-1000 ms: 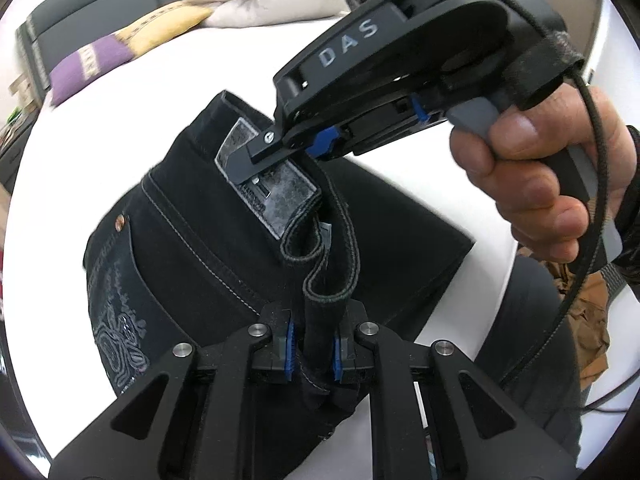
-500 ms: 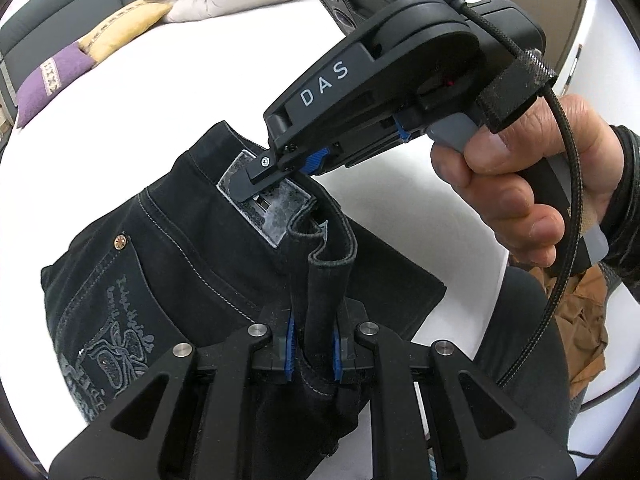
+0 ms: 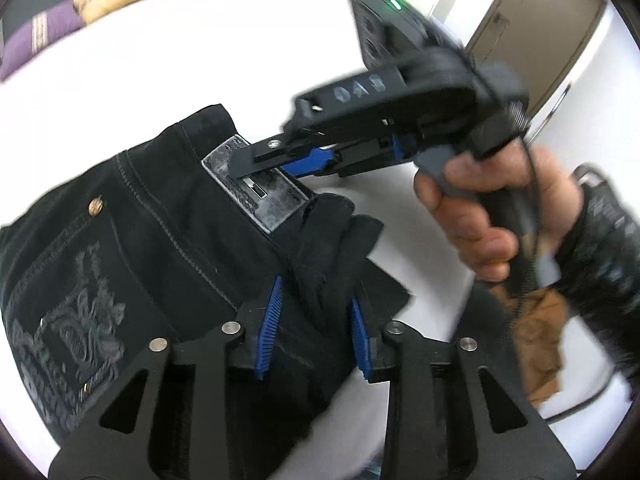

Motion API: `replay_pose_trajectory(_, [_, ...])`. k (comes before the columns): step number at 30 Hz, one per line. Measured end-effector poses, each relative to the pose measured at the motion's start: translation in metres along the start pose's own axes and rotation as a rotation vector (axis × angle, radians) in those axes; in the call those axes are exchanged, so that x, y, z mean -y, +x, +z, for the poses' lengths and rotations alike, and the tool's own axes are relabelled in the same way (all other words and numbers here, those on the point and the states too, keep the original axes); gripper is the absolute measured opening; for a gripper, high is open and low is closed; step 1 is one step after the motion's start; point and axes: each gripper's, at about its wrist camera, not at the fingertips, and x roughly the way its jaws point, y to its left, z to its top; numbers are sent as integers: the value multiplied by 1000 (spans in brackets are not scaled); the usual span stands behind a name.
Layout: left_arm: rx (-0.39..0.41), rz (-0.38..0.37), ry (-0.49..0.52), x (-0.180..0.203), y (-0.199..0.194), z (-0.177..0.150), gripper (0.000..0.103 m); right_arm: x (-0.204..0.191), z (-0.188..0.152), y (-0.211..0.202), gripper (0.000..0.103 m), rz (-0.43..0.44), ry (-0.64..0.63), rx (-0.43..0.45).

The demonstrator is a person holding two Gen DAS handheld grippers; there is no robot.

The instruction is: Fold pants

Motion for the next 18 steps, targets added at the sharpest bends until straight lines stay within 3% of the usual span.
replay_pose_trajectory(1, [15,-14,-12,-3,-12,-2,30,-2,-2,-6,40,-33,-1,15])
replay_pose_trajectory(2, [36,-24,-15,-6,-23,-3,30,-4,-5,-12,40,-63,2,33])
replay_pose_trajectory(4, [96,-24,-20,-14,-49,-7,30,-11,-12,-24,5,-68,-5,56])
replay_pose_trajectory(7, [136,-20,-64,-41,-70,-9,30,-37,-21,-31,4,-46,-55,64])
replay_pose_trajectory(10, [161,-12,-148,-82,-78,-10,19,-67,-29,-18,4,12,-117,28])
replay_pose_trajectory(12, [174,-19,-210,-114,-80,-7,18,-73,-30,-6,4,36,-117,6])
replay_pose_trajectory(14, [156,-24,-264,-144,-74,-6,18,-65,-31,10,4,56,-80,-40])
replay_pose_trajectory(17, [102,-32,-352,-170,-55,-24,16,-43,-46,34,2,-24,-39,-119])
replay_pose_trajectory(18, [94,-38,-360,-172,-52,-33,16,-39,-51,33,0,-3,-20,-113])
